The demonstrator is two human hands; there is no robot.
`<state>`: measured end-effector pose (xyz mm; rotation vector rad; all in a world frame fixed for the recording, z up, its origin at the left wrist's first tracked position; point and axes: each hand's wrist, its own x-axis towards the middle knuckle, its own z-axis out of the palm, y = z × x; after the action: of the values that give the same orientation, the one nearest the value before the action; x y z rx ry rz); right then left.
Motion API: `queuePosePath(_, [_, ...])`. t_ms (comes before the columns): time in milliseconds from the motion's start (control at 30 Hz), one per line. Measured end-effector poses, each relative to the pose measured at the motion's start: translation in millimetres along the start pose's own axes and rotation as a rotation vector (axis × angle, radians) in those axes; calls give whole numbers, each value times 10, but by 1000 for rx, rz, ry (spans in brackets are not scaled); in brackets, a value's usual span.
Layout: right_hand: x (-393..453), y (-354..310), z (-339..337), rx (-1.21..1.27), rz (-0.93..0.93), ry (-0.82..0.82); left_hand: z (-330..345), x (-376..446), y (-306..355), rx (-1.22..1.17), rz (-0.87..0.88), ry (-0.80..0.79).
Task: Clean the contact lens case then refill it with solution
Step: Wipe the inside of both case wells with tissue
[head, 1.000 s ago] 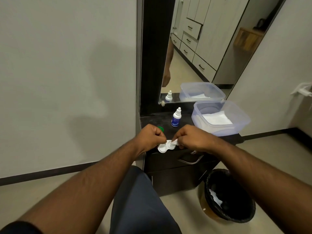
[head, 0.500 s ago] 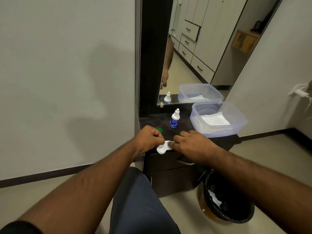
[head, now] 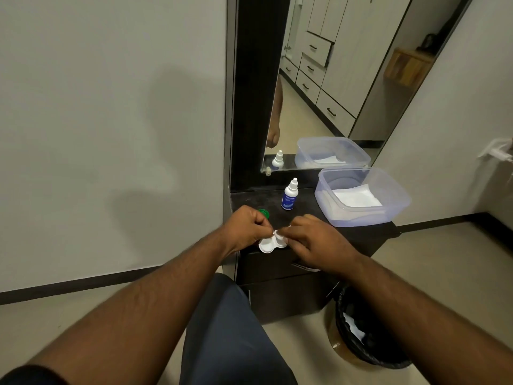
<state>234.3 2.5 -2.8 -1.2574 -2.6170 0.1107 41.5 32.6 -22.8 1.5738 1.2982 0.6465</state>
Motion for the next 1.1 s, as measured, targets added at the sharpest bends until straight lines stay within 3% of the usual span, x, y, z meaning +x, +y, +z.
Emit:
queuePosePath(100, [17, 2, 5, -238, -119, 7, 1, -2, 3, 3, -3, 7])
queuePosePath(200, [-36, -15, 64, -244, -34, 65, -3, -2, 0, 10, -3, 4])
queuePosePath(400, [-33, -26, 93, 5, 6, 72, 1, -15, 5, 2, -3, 2])
queuePosePath(600, [135, -42, 1, 509, 361, 24, 3, -26, 21, 16, 7, 3])
queuePosePath(867, [237, 32, -53, 410, 387, -101, 11, -25, 28, 26, -4, 4])
queuePosePath(1000, [203, -4, -11, 500, 362, -35, -5, -16, 22, 26, 5, 6])
queuePosePath(1100, [151, 1, 63, 604, 448, 14, 8, -21, 17, 23, 5, 12])
